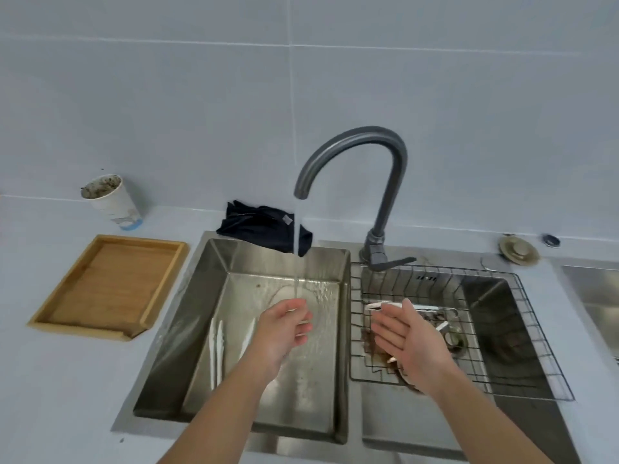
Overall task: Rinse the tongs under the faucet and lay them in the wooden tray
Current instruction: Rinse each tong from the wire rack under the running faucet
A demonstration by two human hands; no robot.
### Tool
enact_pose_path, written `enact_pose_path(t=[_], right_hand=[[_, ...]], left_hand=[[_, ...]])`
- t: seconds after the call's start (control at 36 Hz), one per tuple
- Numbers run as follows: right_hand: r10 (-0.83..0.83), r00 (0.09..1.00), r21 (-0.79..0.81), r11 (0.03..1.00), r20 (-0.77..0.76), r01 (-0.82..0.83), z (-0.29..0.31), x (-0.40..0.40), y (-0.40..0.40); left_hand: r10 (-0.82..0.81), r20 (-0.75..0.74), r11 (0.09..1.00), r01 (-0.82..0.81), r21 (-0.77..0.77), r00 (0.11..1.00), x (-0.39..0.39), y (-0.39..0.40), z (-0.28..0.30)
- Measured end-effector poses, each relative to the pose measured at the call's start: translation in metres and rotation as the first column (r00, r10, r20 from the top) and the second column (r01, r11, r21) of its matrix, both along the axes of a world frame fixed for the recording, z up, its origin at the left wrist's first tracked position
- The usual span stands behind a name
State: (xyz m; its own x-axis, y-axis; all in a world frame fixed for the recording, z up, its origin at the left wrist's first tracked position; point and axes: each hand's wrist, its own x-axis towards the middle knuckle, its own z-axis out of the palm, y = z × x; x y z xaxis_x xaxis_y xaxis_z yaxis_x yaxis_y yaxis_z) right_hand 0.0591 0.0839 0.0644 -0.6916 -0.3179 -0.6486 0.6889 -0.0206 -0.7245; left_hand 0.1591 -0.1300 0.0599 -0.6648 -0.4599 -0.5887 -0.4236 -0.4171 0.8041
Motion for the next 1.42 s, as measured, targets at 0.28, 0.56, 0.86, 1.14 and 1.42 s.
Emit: enact_pose_path(t=[0.28, 0.56, 0.86, 1.14, 1.42], right_hand=[[0.039, 0.999, 0.068, 0.997, -0.020, -0.037, -0.017, -0.056, 0.070], [0.170, 0.983, 0.232, 0.961, -0.073, -0.149, -0.042, -0.103, 0.104], [0.705, 0.675, 0.729, 0.577, -0.218, -0.368, -0.074, -0.137, 0.128], [0.958, 0.255, 0.919, 0.215, -0.133, -0.331, -0.095, -0.154, 0.125], [0.985, 0.151, 0.951, 0.120, -0.079, -0.286, -0.102, -0.158, 0.117]], left_hand=[[-0.126, 0.057, 0.974, 0.135, -0.181, 0.990, -0.044, 0.063, -0.008], [-0.379, 0.249, 0.789, 0.451, -0.417, 0.891, -0.086, 0.104, -0.023], [-0.563, 0.627, 0.168, 0.818, -0.551, 0.538, -0.114, 0.125, -0.058], [-0.368, 0.900, -0.404, 0.832, -0.380, 0.232, -0.139, 0.138, -0.076], [-0.282, 0.948, -0.449, 0.853, -0.266, 0.147, -0.144, 0.136, -0.085]])
